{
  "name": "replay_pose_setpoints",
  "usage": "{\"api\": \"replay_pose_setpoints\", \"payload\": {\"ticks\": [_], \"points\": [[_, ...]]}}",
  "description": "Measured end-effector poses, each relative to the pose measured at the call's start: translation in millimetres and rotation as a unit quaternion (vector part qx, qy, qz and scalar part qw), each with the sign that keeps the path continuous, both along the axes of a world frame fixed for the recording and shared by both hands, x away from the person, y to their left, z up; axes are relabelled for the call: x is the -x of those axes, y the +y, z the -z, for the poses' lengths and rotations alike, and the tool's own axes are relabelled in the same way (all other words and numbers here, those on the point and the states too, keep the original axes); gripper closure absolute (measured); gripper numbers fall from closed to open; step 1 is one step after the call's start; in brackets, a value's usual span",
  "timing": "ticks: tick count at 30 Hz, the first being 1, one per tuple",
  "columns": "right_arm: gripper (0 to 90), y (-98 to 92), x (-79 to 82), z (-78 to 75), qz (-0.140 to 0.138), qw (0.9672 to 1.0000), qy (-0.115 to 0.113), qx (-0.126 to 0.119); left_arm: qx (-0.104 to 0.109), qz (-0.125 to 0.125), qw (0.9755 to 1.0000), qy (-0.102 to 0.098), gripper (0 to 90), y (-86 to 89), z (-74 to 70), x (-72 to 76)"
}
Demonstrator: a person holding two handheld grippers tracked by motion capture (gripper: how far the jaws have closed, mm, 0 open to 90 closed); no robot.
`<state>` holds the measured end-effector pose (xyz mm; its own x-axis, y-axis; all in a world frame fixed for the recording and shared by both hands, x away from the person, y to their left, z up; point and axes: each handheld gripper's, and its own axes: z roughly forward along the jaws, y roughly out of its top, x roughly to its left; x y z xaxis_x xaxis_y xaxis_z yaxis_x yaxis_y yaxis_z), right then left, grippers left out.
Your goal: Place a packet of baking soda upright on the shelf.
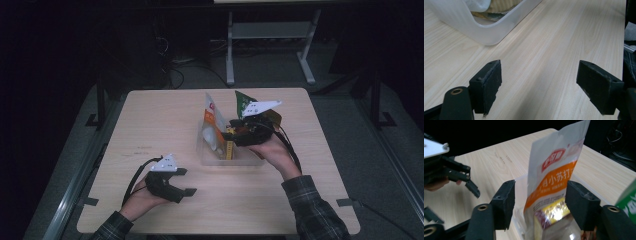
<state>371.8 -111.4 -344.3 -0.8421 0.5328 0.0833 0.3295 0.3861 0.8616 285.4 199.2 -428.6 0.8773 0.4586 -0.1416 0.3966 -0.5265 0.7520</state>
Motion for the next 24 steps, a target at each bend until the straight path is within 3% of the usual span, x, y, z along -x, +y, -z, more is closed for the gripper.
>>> {"api": "replay_pose_setpoints", "payload": {"ticks": [10, 18, 24], "points": [[34.7, -15.7, 33.1, 13.1, -0.008, 0.9999, -0.005, 0.006, -0.003, -0.002, 1.0000, 0.005, 19.9, 5.0, 1.2, 2.6], [33.6, -16.2, 58.9, 40.5, -0.018, 0.9987, 0.010, 0.046, -0.012, 0.009, 0.9999, 0.001, 19.9, 4.8, 2.2, 4.9], [32.8, -19.5, 73.9, 53.6, -0.016, 0.9979, 0.007, 0.062, -0.017, 0.019, 0.9997, 0.006, 19.9, 3.4, 4.0, 7.7]]}}
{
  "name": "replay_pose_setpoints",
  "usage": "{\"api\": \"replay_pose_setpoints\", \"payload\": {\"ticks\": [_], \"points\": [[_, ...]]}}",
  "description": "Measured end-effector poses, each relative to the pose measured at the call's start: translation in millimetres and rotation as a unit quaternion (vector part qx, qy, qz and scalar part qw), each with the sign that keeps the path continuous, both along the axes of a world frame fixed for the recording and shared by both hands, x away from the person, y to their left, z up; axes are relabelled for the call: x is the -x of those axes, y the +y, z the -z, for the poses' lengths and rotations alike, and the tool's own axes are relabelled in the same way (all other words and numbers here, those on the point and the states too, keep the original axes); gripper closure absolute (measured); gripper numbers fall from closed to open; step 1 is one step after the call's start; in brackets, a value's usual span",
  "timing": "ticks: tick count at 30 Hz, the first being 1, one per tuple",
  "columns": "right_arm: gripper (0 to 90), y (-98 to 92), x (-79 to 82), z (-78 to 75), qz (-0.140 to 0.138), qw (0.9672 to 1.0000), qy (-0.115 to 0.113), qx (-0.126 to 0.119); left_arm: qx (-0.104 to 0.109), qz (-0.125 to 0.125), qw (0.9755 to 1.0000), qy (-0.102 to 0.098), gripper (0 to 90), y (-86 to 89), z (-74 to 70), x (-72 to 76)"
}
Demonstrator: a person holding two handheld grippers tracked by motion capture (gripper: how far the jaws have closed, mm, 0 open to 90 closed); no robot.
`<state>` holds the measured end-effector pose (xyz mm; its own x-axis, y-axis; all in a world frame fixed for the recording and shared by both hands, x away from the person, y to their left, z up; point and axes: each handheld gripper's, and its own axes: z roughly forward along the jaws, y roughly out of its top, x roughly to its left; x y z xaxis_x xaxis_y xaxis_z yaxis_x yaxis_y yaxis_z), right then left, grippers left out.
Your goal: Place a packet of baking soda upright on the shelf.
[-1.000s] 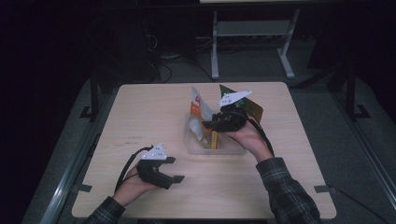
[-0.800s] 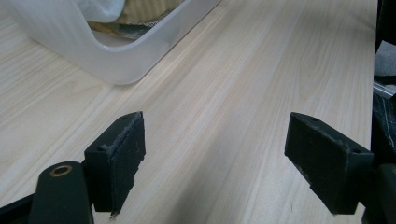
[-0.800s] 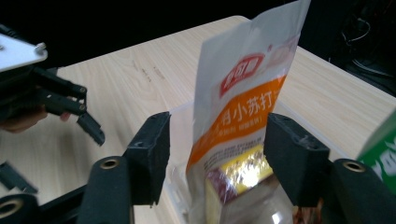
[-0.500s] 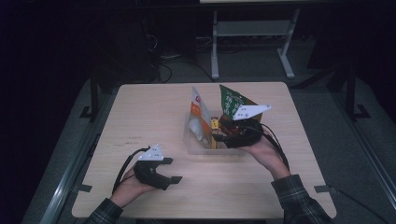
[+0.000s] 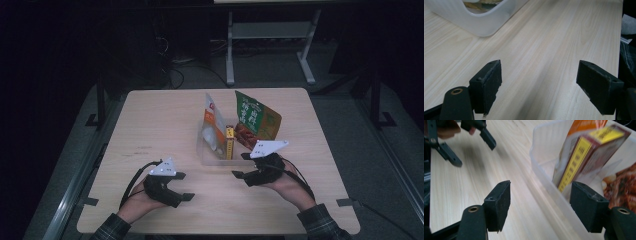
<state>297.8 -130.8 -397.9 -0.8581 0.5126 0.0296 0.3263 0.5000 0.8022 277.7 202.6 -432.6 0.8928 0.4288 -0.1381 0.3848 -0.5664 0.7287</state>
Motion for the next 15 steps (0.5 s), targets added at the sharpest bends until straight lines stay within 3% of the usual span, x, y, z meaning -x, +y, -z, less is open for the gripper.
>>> {"api": "replay_pose_setpoints", "payload": {"ticks": [4, 15], "points": [[32.5, -4.4, 9.2, 11.5, 0.003, 0.9999, -0.001, 0.012, -0.008, 0.001, 1.0000, 0.002, 19.9, 1.0, 1.8, 4.0], [31.2, -23.1, 34.5, 40.8, 0.004, 0.9992, 0.022, 0.034, -0.035, 0.014, 0.9992, 0.008, 19.9, 5.4, 8.6, 12.4]]}}
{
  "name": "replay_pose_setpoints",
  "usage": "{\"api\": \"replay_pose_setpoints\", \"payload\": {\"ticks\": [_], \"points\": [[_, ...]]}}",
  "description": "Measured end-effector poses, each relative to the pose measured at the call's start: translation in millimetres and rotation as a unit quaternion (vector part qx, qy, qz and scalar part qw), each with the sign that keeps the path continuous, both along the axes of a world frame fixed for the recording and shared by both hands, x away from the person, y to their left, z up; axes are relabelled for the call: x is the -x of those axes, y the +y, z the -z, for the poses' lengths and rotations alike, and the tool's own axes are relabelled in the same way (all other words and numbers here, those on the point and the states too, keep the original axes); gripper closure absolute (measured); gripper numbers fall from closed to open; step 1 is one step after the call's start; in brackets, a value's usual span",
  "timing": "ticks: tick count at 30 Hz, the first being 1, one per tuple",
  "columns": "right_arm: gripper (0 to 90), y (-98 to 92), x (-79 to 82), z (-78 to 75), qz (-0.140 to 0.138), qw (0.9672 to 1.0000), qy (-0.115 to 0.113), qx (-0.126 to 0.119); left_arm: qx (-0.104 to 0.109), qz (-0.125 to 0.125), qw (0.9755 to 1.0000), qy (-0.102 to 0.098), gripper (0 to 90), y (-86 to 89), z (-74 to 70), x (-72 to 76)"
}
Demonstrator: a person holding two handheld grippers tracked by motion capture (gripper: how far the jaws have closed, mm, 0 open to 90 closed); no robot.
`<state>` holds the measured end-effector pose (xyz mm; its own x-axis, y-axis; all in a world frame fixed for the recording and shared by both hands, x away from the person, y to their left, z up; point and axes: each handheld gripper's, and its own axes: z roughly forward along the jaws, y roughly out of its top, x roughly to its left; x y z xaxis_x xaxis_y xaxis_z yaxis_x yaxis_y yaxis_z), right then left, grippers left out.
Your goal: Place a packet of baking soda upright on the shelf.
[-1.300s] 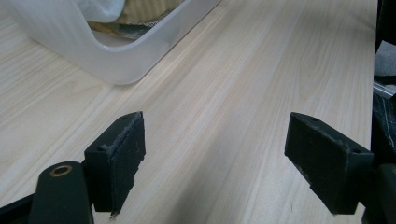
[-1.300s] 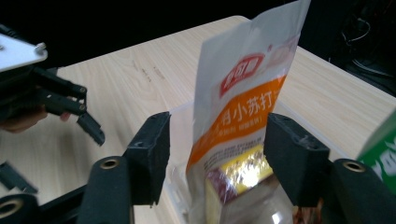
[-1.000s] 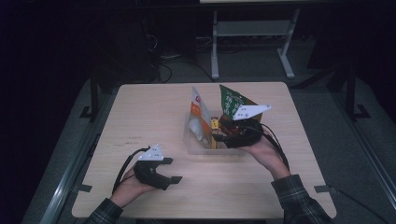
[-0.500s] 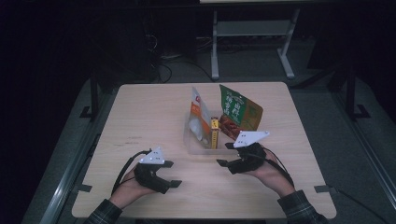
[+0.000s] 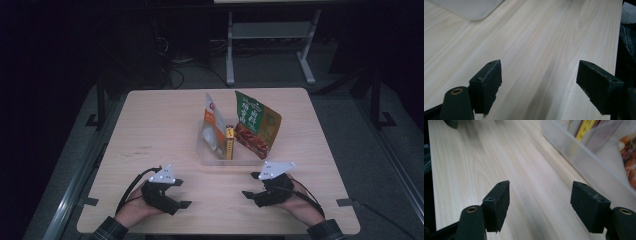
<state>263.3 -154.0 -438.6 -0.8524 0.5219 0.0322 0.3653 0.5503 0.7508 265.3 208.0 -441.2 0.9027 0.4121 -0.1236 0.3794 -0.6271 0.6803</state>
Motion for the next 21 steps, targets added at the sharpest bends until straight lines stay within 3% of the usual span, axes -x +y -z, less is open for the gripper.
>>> {"api": "replay_pose_setpoints", "payload": {"ticks": [4, 10, 21], "points": [[31.2, -5.7, 4.3, 4.6, 0.002, 1.0000, 0.008, 0.005, -0.013, 0.017, 0.9997, 0.008, 20.4, -3.2, 4.8, 2.9], [31.2, -4.2, 4.4, 5.8, -0.003, 0.9998, 0.005, 0.019, -0.026, 0.035, 0.9990, 0.005, 20.8, -10.0, 7.8, 3.3], [30.9, -0.6, 5.2, 6.8, -0.008, 0.9996, 0.006, 0.025, -0.027, 0.036, 0.9990, -0.001, 20.8, -12.1, 7.6, 4.0]]}}
